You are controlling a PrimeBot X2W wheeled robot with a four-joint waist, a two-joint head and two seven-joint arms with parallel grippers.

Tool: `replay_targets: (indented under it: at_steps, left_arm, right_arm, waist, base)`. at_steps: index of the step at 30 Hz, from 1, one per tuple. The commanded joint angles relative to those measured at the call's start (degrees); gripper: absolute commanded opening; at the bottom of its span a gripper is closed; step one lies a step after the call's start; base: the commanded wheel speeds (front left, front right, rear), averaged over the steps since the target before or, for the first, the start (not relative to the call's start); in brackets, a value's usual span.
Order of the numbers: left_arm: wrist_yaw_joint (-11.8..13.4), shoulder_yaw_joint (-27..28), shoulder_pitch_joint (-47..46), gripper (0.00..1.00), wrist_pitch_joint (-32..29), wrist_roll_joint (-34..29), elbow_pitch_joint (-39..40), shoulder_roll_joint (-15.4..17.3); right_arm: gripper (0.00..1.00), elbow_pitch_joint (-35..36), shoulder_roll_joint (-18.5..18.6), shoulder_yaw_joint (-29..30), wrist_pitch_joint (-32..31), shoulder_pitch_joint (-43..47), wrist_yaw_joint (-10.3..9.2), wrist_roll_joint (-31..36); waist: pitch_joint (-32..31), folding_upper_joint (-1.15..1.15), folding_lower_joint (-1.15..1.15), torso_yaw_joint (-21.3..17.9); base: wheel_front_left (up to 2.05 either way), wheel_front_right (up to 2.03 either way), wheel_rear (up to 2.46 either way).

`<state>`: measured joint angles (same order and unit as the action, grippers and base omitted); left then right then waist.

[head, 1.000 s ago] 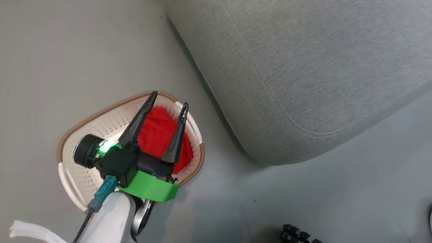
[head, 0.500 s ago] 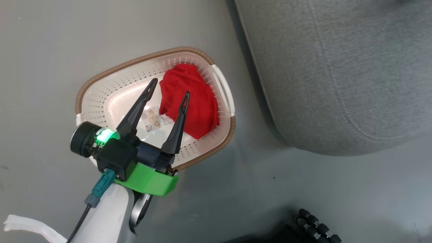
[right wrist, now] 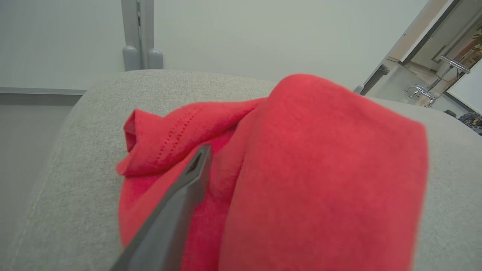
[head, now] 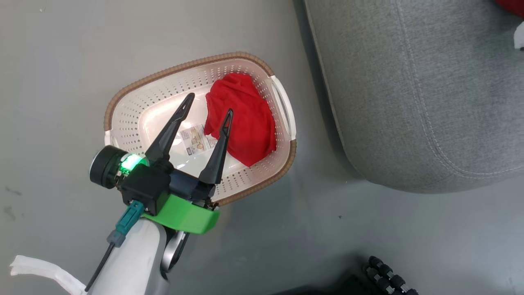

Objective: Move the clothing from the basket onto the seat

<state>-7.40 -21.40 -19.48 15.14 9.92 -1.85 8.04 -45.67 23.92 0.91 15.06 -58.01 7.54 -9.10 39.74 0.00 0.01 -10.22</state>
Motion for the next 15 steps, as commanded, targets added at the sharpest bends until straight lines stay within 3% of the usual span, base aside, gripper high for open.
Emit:
replay_targets:
  at_steps: [1,6,15]
  left_arm:
    - [-0.15,0.03,-0.08,1.00,0.01,0.15,-0.16,-0.10]
    - [-0.16,0.17,1.09,1.00,0.00,1.02,-1.53,-0.97]
    - [-0.16,1.41,4.69,1.00,0.00,2.66,-3.84,-3.24]
  right_arm:
    - [1.00,-0.20,0.03,-0.48,0.18,1.27,-0.10,-0.42]
    - [1.00,0.91,-0.08,-3.13,0.18,4.64,-0.09,-1.25]
    - [1.00,6.65,3.35,-10.27,0.18,13.04,-0.10,-3.68]
  waist:
    - [-2.00,0.00,-0.01,-0.77]
    - [-6.95,0.00,-0.01,-2.05]
    - [-18.64,0.00,-0.01,-4.20]
  base:
    - [0.00,0.00,0.00]
    - [0.00,0.00,0.00]
    - [0.00,0.00,0.00]
